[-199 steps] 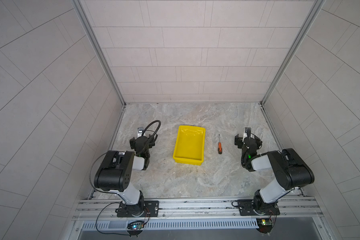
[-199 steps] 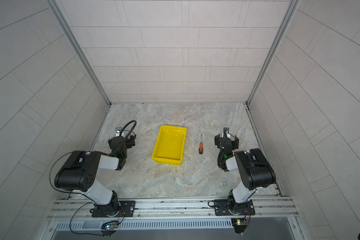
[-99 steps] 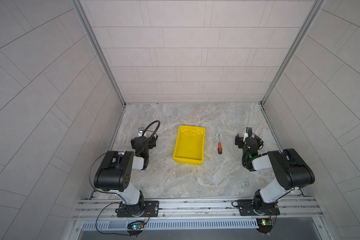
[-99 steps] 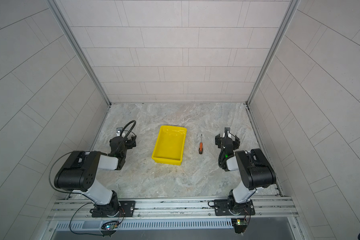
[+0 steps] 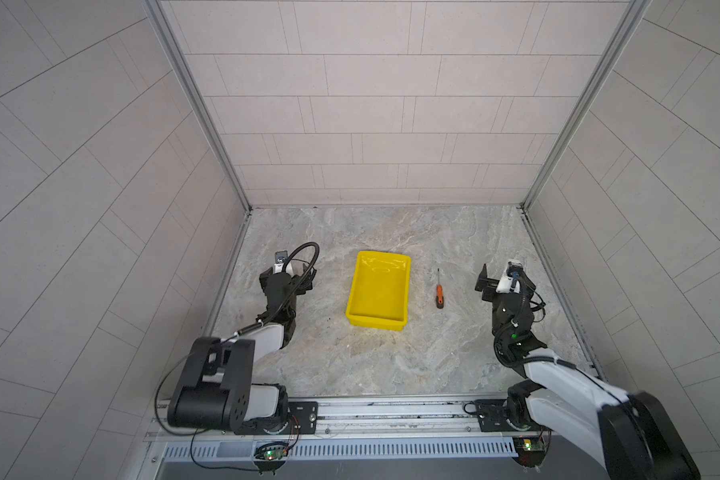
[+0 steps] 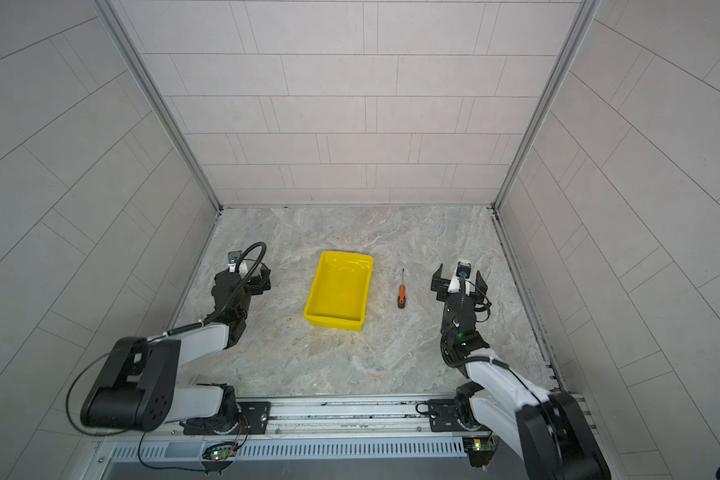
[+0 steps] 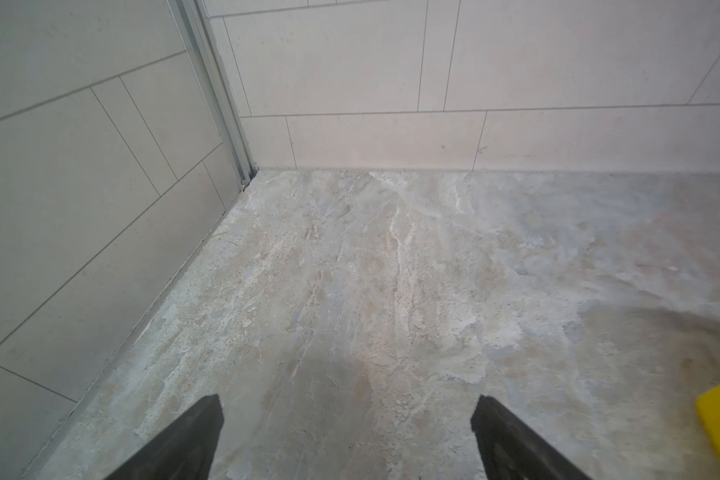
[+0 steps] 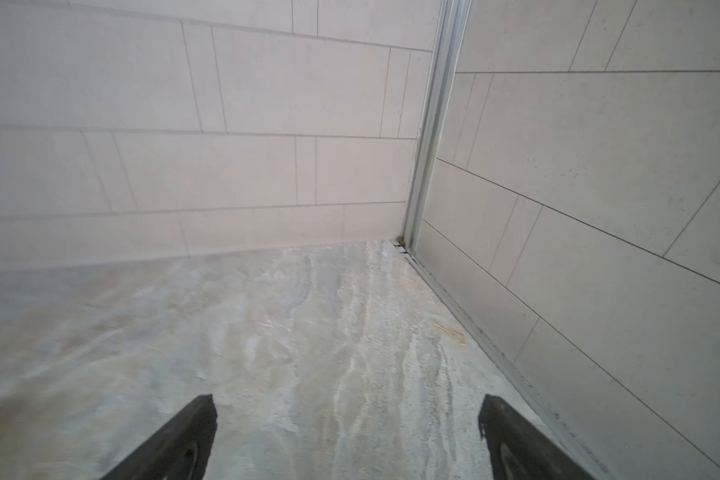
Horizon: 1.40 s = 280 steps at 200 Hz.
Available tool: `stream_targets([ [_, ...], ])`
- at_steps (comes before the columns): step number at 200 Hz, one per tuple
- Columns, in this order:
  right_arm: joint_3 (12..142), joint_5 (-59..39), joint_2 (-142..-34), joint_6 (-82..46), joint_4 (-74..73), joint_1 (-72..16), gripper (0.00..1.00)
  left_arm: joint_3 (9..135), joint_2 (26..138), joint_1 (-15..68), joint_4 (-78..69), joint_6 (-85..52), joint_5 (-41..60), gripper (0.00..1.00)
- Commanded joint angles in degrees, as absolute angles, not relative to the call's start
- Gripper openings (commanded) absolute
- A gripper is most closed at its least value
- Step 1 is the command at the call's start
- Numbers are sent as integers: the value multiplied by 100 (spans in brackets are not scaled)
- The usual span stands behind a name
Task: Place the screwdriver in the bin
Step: 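Raise both arms from rest, moving the right gripper toward the screwdriver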
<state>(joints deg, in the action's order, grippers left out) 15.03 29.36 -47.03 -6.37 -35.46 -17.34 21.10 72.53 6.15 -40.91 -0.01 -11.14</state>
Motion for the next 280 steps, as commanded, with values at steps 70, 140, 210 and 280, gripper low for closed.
stream_targets([
  [70,1436,2408,-162,-4158,3633,-2171,99,2597,3673,2094,1710,-2035,-1287,100],
  [140,1471,1994,-1266,-3854,3077,-2180,99,2335,2715,2085,2012,-2281,-1574,100],
  [210,1547,1552,-1109,-3779,3304,-2146,99,2983,4089,2083,3096,-3036,-1798,100],
  [280,1390,1212,-2400,-4248,1860,-2122,99,2570,3091,2062,3706,-3951,-2529,100],
])
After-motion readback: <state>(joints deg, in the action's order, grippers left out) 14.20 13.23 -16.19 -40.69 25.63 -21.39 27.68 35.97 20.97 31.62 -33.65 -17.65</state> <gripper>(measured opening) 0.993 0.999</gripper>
